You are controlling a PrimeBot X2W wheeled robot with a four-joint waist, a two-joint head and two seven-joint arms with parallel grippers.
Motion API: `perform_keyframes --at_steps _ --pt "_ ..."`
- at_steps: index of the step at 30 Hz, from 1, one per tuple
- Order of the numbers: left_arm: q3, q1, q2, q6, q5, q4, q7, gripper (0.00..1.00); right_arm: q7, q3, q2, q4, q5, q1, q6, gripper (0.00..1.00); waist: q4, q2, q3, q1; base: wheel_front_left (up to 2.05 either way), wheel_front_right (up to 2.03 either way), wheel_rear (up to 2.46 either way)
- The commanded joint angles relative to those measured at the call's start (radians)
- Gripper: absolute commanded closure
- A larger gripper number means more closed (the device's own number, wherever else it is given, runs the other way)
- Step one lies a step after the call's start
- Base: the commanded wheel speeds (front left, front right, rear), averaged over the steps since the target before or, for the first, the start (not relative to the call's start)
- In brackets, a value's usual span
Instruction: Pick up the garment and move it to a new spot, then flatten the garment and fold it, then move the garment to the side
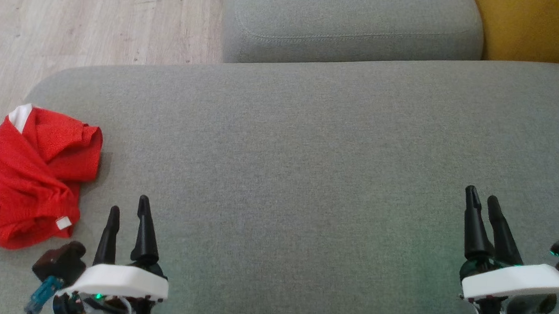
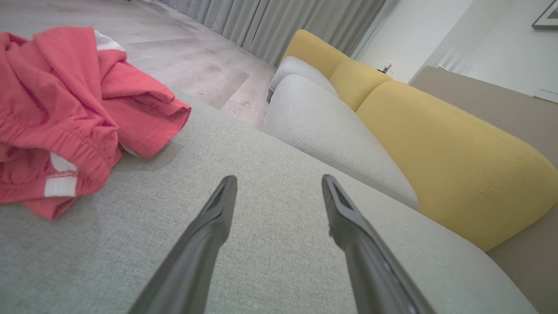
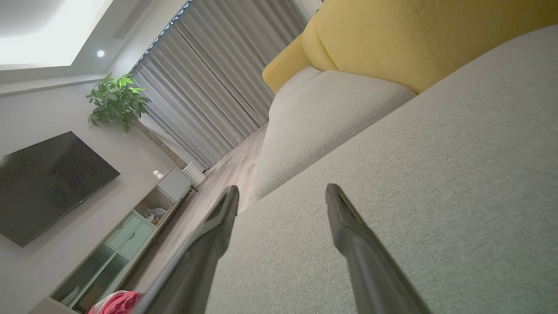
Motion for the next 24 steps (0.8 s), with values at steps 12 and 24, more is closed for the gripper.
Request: perform_keyframes --at_steps 12,24 --pt "-0.028 -0.063 0.027 0.042 0.192 -0.015 -0.053 0.0 -0.022 0.053 -0.034 -0.085 -0.165 0.006 -0.001 0.0 0.001 0.0 0.0 0.0 0.0 0.0 0.0" --pt "-0.064 -0.073 0.038 0.077 0.335 0.003 -0.086 0.0 -0.026 0.071 -0.037 -0.117 -0.285 0.021 -0.001 0.0 0.001 0.0 0.001 -0.0001 0.0 0.0 0.0"
